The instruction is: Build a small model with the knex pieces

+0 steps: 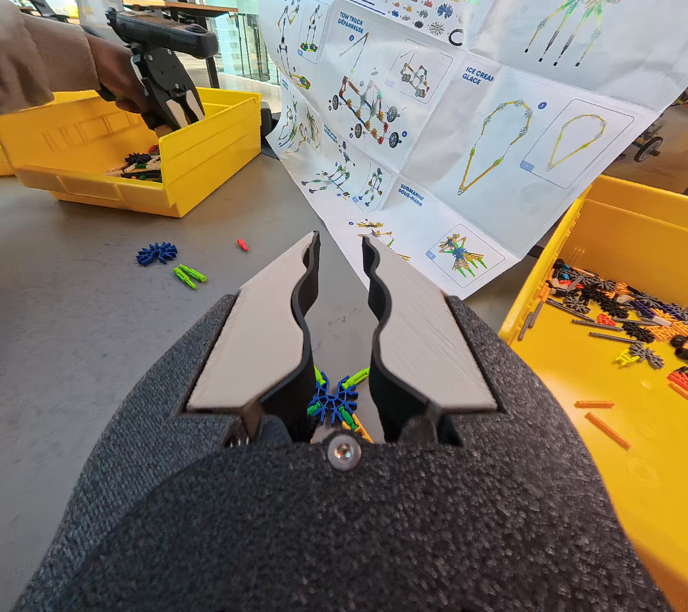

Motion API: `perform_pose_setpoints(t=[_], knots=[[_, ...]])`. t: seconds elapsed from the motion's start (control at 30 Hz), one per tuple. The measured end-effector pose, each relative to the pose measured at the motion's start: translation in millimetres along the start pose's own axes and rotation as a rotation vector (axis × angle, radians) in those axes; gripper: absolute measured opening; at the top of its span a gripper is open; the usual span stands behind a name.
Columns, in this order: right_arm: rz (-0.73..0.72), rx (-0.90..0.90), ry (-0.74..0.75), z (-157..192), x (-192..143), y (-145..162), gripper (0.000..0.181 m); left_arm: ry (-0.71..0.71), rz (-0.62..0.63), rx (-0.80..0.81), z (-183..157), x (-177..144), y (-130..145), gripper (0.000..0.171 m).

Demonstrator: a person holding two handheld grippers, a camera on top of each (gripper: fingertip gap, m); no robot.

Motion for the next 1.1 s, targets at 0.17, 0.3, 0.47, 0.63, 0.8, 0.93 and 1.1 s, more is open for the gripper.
perform_pose_setpoints(t=[0.17, 0.3, 0.47, 0.63, 0.8, 0.93, 1.1], knots=[[0.003, 0.006, -0.007, 0.5, 0.1, 0.2, 0.02, 0.028, 0.059, -0.029, -3.0, 4.5, 1.1, 0.005], [-0.012, -0.009, -0.008, 2.7, -2.5, -4.0, 0.02, -0.015, 0.113, 0.03, -10.1, -9.5, 0.9, 0.005], [-0.039, -0.005, -0.011, 2.7, -5.8, -10.6, 0.02, -0.18, -0.175, 0.061, -36.6, -90.3, -59.6, 0.005], [-0.034, -0.006, -0.027, 6.4, -4.2, -9.8, 0.02, -0.115, -0.322, 0.293, -148.8, -99.4, -142.2, 0.005], [-0.005, -0.032, -0.042, 11.3, -3.6, -6.8, 0.021, -0.067, -0.124, 0.392, -204.4, -16.0, -164.0, 0.005], [0.071, -0.053, -0.106, 19.4, -0.9, 2.7, 0.025, -0.012, -0.062, 0.343, -210.4, 14.6, -164.6, 0.005], [0.154, -0.098, -0.236, 40.7, 0.6, 14.0, 0.038, 0.045, -0.133, 0.332, -216.0, 16.5, -165.5, 0.013]])
Point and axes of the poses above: each gripper's, where its closed fingertips meet, x out along the fingers, y out of its underside, z = x × y across the jaws, the point moved 4 cm from there along -x, back along the fingers, and after that the axes turned 13 degrees about x, right-handed, at the moved point
